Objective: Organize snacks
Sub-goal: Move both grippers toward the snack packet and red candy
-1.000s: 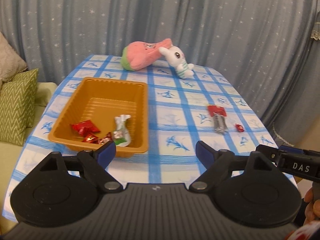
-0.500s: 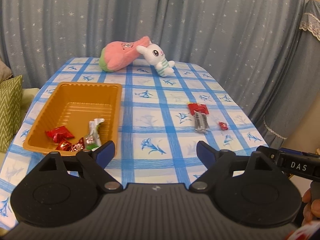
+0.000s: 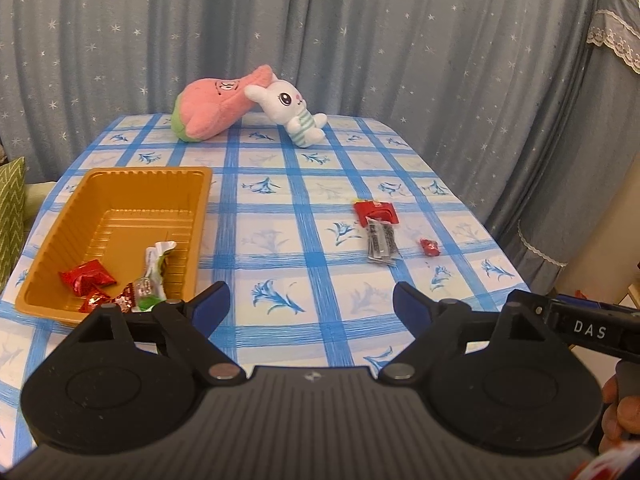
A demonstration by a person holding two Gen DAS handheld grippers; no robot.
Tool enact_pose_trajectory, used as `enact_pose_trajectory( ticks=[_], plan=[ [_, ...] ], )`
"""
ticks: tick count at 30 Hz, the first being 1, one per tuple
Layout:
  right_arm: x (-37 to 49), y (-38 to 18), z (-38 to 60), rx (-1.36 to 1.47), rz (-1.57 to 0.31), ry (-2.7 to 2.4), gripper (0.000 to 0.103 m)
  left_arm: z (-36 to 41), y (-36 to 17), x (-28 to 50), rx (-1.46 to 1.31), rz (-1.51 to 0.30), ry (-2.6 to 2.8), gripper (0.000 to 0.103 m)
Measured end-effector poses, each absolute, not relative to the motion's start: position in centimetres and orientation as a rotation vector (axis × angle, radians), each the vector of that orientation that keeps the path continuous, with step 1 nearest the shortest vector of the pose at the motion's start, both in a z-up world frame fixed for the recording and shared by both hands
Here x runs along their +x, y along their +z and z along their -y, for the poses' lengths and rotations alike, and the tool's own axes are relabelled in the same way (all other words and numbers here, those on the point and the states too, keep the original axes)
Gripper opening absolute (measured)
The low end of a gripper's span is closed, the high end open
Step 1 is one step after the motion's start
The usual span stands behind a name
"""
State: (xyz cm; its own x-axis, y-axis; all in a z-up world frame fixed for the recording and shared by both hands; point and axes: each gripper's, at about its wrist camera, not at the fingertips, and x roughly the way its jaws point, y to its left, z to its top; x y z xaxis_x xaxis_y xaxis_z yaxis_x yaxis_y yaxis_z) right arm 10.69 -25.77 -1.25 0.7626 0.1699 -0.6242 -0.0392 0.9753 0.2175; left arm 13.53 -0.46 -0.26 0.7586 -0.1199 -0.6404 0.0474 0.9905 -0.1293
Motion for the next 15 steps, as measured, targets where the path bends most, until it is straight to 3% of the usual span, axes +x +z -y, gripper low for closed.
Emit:
enact_pose_trajectory(
  ticks=[15],
  plan=[
    [13.2,-3.5,27.4,0.213,-0.734,0.083,0.072,2.7,-2.3,16.7,-0.095,-0.743,-0.124,0.087]
  ],
)
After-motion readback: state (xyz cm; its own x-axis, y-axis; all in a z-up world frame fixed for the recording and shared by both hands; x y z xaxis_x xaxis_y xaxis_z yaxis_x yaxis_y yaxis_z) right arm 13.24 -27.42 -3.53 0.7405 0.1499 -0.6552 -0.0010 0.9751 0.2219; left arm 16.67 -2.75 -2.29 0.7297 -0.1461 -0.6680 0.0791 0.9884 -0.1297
